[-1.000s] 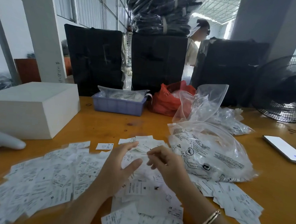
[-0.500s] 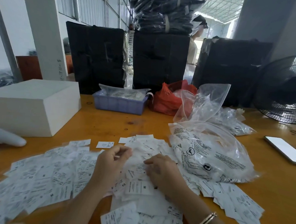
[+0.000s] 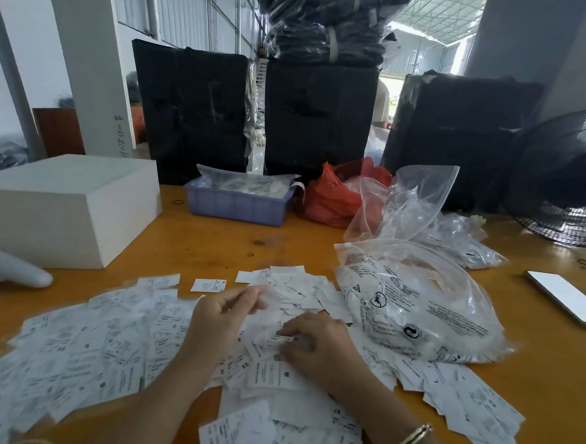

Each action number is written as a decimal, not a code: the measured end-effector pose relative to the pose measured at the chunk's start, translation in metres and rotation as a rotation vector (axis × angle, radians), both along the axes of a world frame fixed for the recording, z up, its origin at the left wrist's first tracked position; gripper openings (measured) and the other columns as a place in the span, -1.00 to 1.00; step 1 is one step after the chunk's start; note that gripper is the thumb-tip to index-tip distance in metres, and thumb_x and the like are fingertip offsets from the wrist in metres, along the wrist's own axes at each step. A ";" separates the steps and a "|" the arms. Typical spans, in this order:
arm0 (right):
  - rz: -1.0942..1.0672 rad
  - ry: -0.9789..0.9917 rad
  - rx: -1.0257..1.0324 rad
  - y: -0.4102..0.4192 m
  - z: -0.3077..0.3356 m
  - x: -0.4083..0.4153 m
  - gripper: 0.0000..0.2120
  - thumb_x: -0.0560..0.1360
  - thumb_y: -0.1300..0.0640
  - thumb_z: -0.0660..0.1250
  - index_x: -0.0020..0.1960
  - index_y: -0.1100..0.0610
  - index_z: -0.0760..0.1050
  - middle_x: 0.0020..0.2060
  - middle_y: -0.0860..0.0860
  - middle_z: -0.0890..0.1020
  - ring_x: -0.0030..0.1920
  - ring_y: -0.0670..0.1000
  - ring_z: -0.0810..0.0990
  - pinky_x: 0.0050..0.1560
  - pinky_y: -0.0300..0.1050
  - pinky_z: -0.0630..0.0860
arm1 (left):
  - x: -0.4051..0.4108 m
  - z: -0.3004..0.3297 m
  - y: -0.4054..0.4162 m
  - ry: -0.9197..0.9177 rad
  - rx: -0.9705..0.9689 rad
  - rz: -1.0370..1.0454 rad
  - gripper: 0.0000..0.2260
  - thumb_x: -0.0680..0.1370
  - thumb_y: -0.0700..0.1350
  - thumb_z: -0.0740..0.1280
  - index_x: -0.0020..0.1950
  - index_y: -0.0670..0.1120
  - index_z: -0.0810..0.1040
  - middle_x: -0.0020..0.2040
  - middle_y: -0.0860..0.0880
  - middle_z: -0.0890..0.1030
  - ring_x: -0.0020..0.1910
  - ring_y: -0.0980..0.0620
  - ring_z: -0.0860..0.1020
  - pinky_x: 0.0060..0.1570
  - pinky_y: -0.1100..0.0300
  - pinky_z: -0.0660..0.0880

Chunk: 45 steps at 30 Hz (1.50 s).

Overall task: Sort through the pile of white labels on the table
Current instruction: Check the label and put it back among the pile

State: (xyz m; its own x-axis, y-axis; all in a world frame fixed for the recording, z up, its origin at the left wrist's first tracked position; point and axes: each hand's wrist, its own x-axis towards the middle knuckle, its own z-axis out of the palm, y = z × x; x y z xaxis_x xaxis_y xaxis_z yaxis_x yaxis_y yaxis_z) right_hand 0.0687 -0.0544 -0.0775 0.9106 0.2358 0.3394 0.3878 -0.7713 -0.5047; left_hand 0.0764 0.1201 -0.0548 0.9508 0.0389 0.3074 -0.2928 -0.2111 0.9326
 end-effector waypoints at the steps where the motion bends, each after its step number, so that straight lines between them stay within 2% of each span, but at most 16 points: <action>1: -0.003 0.060 0.084 -0.001 0.002 0.000 -0.81 0.46 -0.01 0.37 0.06 -0.03 0.61 0.04 -0.19 0.61 0.14 -0.16 0.49 0.24 -0.13 0.34 | 0.000 0.000 0.000 0.005 -0.006 -0.016 -0.85 0.56 0.01 0.27 -0.09 0.21 0.62 -0.19 0.21 0.67 -0.15 0.29 0.58 -0.23 0.43 0.45; 3: -0.036 0.158 0.271 -0.004 0.006 -0.002 -0.88 0.46 -0.02 0.40 -0.03 -0.03 0.59 -0.10 -0.24 0.62 -0.04 -0.25 0.55 0.04 -0.26 0.48 | -0.001 -0.001 -0.001 0.015 -0.012 -0.042 -0.84 0.56 0.03 0.25 -0.08 0.19 0.62 -0.17 0.19 0.68 -0.14 0.26 0.59 -0.16 0.36 0.43; 6: -0.093 0.188 0.483 -0.005 0.010 -0.005 -0.92 0.49 -0.04 0.36 -0.11 -0.05 0.53 -0.27 -0.15 0.64 -0.30 -0.25 0.54 -0.30 -0.39 0.43 | 0.000 -0.004 -0.002 0.021 0.002 -0.055 -0.82 0.55 0.07 0.23 -0.09 0.18 0.63 -0.18 0.16 0.68 -0.15 0.24 0.59 -0.21 0.39 0.46; 10: -0.099 0.255 0.661 -0.005 0.011 -0.007 -0.91 0.53 0.17 0.32 -0.03 -0.01 0.49 -0.18 -0.09 0.68 -0.19 -0.19 0.65 -0.30 -0.39 0.47 | 0.002 -0.005 -0.001 0.027 -0.042 -0.096 -0.81 0.58 -0.08 0.25 -0.09 0.09 0.65 -0.23 0.05 0.66 -0.25 0.18 0.57 -0.24 0.39 0.50; 17: -0.135 0.187 0.739 -0.008 0.014 -0.010 -0.54 0.51 0.38 0.20 -0.21 -0.14 0.63 -0.35 -0.11 0.65 -0.43 -0.23 0.55 -0.47 -0.37 0.38 | 0.001 -0.003 0.001 0.068 0.007 -0.118 -0.70 0.55 -0.40 0.18 0.03 -0.05 0.56 -0.28 0.07 0.58 -0.32 0.14 0.56 -0.29 0.31 0.53; 19: -0.111 0.181 0.788 -0.007 0.016 -0.012 -0.59 0.54 0.37 0.18 -0.14 -0.08 0.63 -0.31 -0.08 0.67 -0.33 -0.19 0.62 -0.37 -0.37 0.47 | 0.001 -0.003 0.000 0.049 0.077 -0.110 -0.70 0.54 -0.37 0.25 0.10 0.01 0.48 -0.20 0.05 0.62 -0.27 0.16 0.61 -0.27 0.34 0.53; 21: -0.088 0.154 0.863 -0.006 0.017 -0.013 -0.64 0.56 0.36 0.16 -0.08 0.00 0.63 -0.18 -0.04 0.69 -0.23 -0.15 0.64 -0.21 -0.33 0.53 | 0.001 -0.005 -0.001 0.002 0.169 -0.122 -0.65 0.53 -0.29 0.34 0.14 0.11 0.39 -0.15 0.16 0.66 -0.17 0.20 0.62 -0.20 0.40 0.52; 23: -0.094 0.086 0.914 -0.006 0.016 -0.014 -0.70 0.57 0.30 0.17 -0.06 0.05 0.64 -0.10 -0.04 0.69 -0.17 -0.09 0.63 -0.19 -0.28 0.53 | 0.001 -0.007 -0.001 -0.062 0.272 -0.134 -0.57 0.51 -0.23 0.39 0.22 0.17 0.33 -0.13 0.26 0.65 -0.12 0.24 0.60 -0.14 0.47 0.48; 25: -0.114 -0.007 0.797 -0.006 0.015 -0.015 -0.83 0.56 0.05 0.24 -0.06 -0.01 0.61 -0.12 -0.03 0.69 -0.19 -0.05 0.61 -0.25 -0.19 0.54 | -0.001 -0.008 -0.002 -0.119 0.337 -0.153 -0.53 0.49 -0.15 0.42 0.25 0.22 0.31 -0.13 0.31 0.64 -0.12 0.28 0.58 -0.16 0.51 0.44; 27: -0.098 -0.018 0.567 -0.003 0.013 -0.016 -0.80 0.44 -0.22 0.26 -0.06 -0.16 0.55 -0.10 -0.24 0.65 -0.18 -0.24 0.60 -0.23 -0.31 0.52 | -0.003 -0.008 -0.004 -0.152 0.390 -0.170 -0.51 0.47 -0.08 0.44 0.24 0.29 0.29 -0.15 0.37 0.62 -0.14 0.33 0.57 -0.19 0.50 0.44; 29: -0.086 -0.013 0.361 0.001 0.010 -0.015 -0.68 0.38 -0.29 0.27 0.01 -0.16 0.59 -0.12 -0.36 0.59 -0.10 -0.40 0.54 -0.11 -0.47 0.44 | -0.005 -0.009 -0.005 -0.172 0.417 -0.173 -0.50 0.47 -0.09 0.44 0.24 0.30 0.29 -0.15 0.40 0.61 -0.16 0.32 0.57 -0.21 0.46 0.47; 33: -0.067 -0.014 0.359 0.006 0.008 -0.011 -0.96 0.45 0.03 0.42 -0.12 -0.09 0.64 -0.23 -0.22 0.66 -0.14 -0.30 0.57 -0.13 -0.45 0.42 | -0.003 -0.008 -0.003 -0.157 0.333 -0.153 -0.52 0.47 -0.14 0.45 0.22 0.28 0.34 -0.15 0.25 0.65 -0.25 0.22 0.58 -0.27 0.38 0.51; 34: -0.074 -0.011 0.402 0.004 0.008 -0.011 -0.90 0.45 0.09 0.42 -0.18 -0.12 0.62 -0.27 -0.21 0.66 -0.17 -0.28 0.58 -0.15 -0.44 0.43 | -0.002 -0.007 -0.003 -0.126 0.291 -0.144 -0.55 0.47 -0.12 0.45 0.20 0.27 0.37 -0.15 0.21 0.66 -0.25 0.20 0.59 -0.28 0.37 0.51; 38: -0.117 0.070 0.638 -0.002 0.014 -0.012 -0.86 0.47 0.13 0.41 -0.20 -0.09 0.61 -0.29 -0.16 0.67 -0.28 -0.20 0.59 -0.24 -0.41 0.47 | 0.001 -0.004 -0.002 0.031 0.064 -0.101 -0.82 0.48 -0.13 0.43 0.02 0.11 0.59 -0.21 0.13 0.67 -0.24 0.21 0.60 -0.29 0.45 0.47; 41: -0.096 0.103 0.745 -0.003 0.018 -0.015 -0.88 0.47 0.14 0.41 -0.18 -0.06 0.62 -0.26 -0.10 0.68 -0.23 -0.05 0.62 -0.23 -0.34 0.53 | 0.002 -0.003 -0.002 0.088 0.012 -0.100 -0.93 0.48 -0.11 0.42 -0.13 0.06 0.67 -0.22 0.17 0.67 -0.27 0.27 0.58 -0.36 0.46 0.45; 45: -0.051 0.147 0.743 -0.001 0.017 -0.015 -0.91 0.47 0.16 0.41 -0.14 -0.02 0.64 -0.34 -0.16 0.66 -0.40 -0.22 0.54 -0.35 -0.42 0.43 | 0.000 -0.002 -0.004 0.094 -0.111 -0.077 -0.90 0.51 -0.14 0.38 -0.12 0.05 0.67 -0.20 0.11 0.69 -0.20 0.22 0.61 -0.32 0.41 0.49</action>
